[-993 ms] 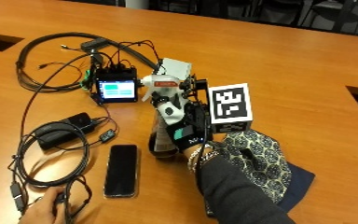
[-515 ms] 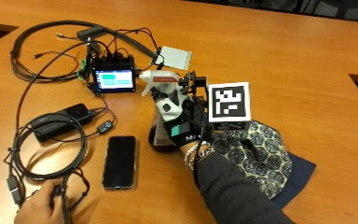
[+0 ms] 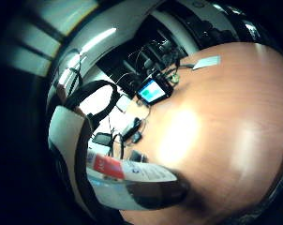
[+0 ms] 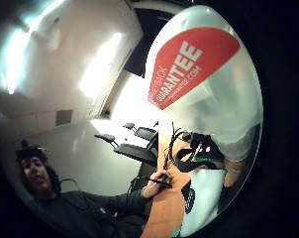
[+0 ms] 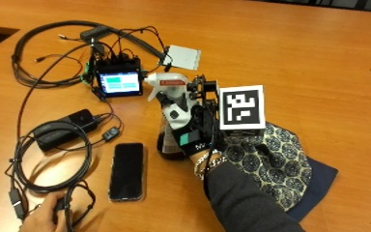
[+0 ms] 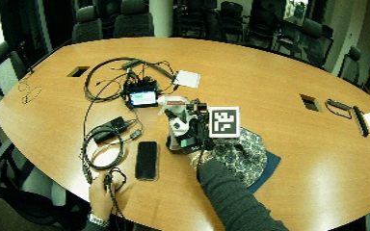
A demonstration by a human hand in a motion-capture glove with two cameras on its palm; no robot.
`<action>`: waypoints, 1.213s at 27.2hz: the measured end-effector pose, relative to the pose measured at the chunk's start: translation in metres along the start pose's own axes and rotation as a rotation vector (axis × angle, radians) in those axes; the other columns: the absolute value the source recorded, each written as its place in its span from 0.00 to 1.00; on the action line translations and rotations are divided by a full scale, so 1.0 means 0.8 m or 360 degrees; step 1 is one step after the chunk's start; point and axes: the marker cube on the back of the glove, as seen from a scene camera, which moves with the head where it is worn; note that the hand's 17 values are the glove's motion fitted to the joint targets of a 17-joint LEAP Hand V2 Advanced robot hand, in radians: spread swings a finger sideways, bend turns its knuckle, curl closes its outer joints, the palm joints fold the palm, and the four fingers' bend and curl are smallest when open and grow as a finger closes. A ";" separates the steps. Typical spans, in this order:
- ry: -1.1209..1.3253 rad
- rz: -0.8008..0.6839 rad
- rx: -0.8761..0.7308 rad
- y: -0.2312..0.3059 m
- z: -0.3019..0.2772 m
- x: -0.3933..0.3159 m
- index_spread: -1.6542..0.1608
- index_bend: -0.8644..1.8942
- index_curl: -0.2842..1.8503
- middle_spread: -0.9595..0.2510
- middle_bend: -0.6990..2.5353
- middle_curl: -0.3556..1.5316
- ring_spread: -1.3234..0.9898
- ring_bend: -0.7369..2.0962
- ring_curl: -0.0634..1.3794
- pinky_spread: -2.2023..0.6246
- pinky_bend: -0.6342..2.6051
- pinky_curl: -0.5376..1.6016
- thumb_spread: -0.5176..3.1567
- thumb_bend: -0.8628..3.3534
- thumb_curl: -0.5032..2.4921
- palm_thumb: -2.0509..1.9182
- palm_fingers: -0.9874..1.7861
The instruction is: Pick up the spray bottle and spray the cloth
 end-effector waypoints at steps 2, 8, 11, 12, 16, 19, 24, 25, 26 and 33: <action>0.0006 0.0031 -0.0026 0.014 0.002 0.009 0.75 0.38 0.36 0.60 0.34 0.46 0.48 0.47 0.36 0.67 0.37 0.46 0.33 0.20 0.40 0.75 0.81; -0.0040 0.0091 -0.0105 0.007 0.017 0.005 0.75 0.37 0.36 0.61 0.33 0.46 0.48 0.47 0.36 0.67 0.37 0.46 0.33 0.20 0.40 0.75 0.81; -0.0042 0.0100 -0.0147 -0.001 0.020 0.006 0.75 0.37 0.36 0.61 0.34 0.46 0.48 0.47 0.36 0.67 0.36 0.46 0.33 0.20 0.40 0.75 0.81; -0.0039 0.0108 -0.0156 -0.002 0.020 0.007 0.75 0.37 0.36 0.61 0.34 0.46 0.48 0.47 0.36 0.68 0.36 0.46 0.33 0.20 0.40 0.75 0.80; -0.0010 0.0157 -0.0195 0.000 0.026 0.017 0.75 0.36 0.35 0.61 0.34 0.46 0.48 0.47 0.37 0.68 0.36 0.46 0.33 0.20 0.40 0.75 0.80; 0.0032 0.0220 -0.0253 0.010 0.031 0.030 0.75 0.35 0.35 0.61 0.34 0.46 0.48 0.47 0.37 0.68 0.35 0.45 0.34 0.20 0.39 0.74 0.79; 0.0115 0.0267 -0.0388 0.027 0.038 0.046 0.74 0.35 0.33 0.61 0.35 0.46 0.49 0.43 0.35 0.72 0.31 0.44 0.38 0.20 0.38 0.73 0.69; 0.0140 0.0277 -0.0423 0.030 0.038 0.048 0.74 0.35 0.33 0.61 0.34 0.46 0.50 0.43 0.35 0.73 0.31 0.44 0.38 0.20 0.37 0.73 0.67; 0.0166 0.0295 -0.0460 0.033 0.039 0.049 0.74 0.35 0.33 0.61 0.34 0.46 0.50 0.42 0.35 0.74 0.31 0.44 0.39 0.20 0.37 0.73 0.66; 0.0564 0.0382 -0.0675 0.045 0.031 0.049 0.74 0.33 0.29 0.66 0.32 0.44 0.52 0.41 0.33 0.81 0.30 0.43 0.41 0.19 0.35 0.72 0.55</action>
